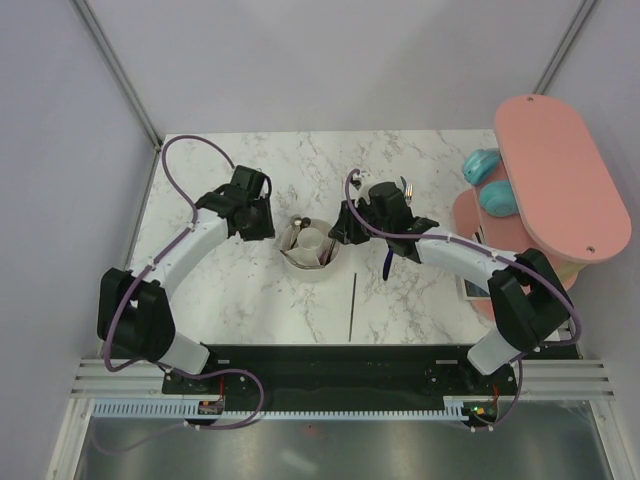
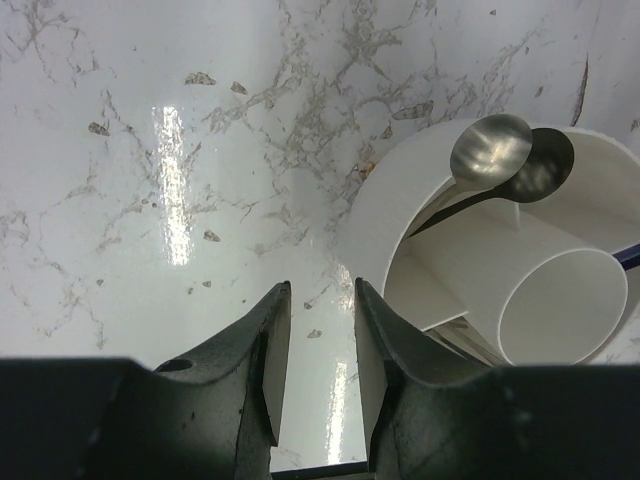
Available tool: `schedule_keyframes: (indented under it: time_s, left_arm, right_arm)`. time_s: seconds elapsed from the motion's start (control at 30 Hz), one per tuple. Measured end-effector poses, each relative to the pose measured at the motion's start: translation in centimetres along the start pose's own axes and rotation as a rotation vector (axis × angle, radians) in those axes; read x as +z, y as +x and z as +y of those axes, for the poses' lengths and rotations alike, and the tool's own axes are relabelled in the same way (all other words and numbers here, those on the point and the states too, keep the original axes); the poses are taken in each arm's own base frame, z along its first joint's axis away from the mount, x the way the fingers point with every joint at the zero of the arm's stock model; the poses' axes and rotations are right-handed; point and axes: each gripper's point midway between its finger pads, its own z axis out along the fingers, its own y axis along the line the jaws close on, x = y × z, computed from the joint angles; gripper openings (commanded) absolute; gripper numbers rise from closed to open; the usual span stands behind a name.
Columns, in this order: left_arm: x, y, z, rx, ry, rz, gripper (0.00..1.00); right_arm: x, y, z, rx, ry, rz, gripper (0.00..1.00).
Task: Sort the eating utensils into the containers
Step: Place the spoon in the storage box.
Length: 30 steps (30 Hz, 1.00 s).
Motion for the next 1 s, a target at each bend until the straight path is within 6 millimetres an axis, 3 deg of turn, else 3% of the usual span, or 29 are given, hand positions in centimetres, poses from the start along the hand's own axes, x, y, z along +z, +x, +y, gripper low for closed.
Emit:
schedule_keyframes:
  time_s: [0.3,0.7,1.0]
  left_arm:
    - [1.6,0.4,-0.4,0.001,0.013,0.030,0.38]
    - [2.7,1.4,-0.2,0.002,0.009,0.055,0.38]
    - [2.8,2.0,-1.1,0.020,0.039,0.062,0.39]
  right_arm:
    - [-1.7,0.6,0.2,0.008,0.027,0.063,0.41]
    - [-6.0,-2.4,1.9,-0.015,0.044,-0.003,0.48]
    - [-7.5,-3.7,-0.2,-0.031,0.173,-0.033,0.49]
